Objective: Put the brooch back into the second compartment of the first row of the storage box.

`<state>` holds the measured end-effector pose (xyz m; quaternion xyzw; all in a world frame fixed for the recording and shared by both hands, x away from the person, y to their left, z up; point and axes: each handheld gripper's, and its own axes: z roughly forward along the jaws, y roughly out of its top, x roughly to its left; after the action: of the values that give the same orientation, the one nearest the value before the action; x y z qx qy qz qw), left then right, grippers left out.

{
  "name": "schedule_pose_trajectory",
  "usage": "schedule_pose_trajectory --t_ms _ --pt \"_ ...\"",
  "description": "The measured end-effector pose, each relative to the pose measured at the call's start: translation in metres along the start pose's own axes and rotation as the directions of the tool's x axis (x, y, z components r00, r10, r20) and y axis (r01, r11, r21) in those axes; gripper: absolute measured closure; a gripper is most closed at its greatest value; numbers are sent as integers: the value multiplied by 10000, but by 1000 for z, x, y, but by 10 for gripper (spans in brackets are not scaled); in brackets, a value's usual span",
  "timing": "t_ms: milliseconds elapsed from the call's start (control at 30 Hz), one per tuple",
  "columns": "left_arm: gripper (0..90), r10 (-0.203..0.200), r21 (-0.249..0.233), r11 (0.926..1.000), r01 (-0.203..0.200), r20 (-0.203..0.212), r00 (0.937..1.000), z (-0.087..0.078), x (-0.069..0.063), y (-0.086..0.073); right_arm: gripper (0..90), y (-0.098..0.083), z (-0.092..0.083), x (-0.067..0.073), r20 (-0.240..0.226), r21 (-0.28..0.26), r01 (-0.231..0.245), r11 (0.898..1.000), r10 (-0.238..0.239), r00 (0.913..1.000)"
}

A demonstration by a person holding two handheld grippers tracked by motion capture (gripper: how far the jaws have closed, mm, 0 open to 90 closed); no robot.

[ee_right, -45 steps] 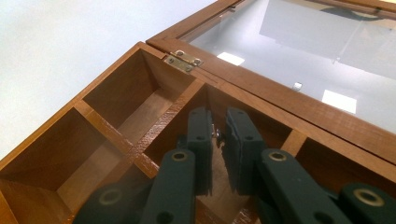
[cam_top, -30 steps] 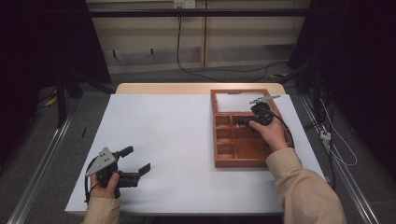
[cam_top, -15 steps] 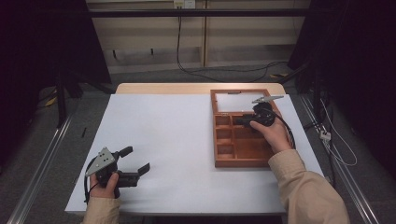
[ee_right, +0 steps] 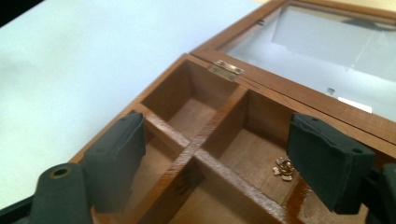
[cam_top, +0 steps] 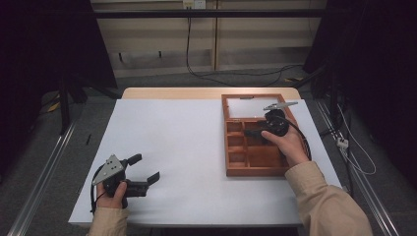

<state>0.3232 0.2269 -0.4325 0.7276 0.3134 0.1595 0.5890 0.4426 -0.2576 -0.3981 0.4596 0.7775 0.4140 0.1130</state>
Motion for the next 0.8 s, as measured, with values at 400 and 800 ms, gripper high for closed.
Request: schedule_pose_trajectory --t_ms 400,800 --pt "30 -26 26 10000 26 -35 10000 -1 0 -1 143 -12 -21 17 -404 -155 459 9988 -465 9981" --pt "30 -7 42 10000 7 -35 10000 0 -1 0 131 -32 -38 31 -728 -263 813 9963 -831 9939"
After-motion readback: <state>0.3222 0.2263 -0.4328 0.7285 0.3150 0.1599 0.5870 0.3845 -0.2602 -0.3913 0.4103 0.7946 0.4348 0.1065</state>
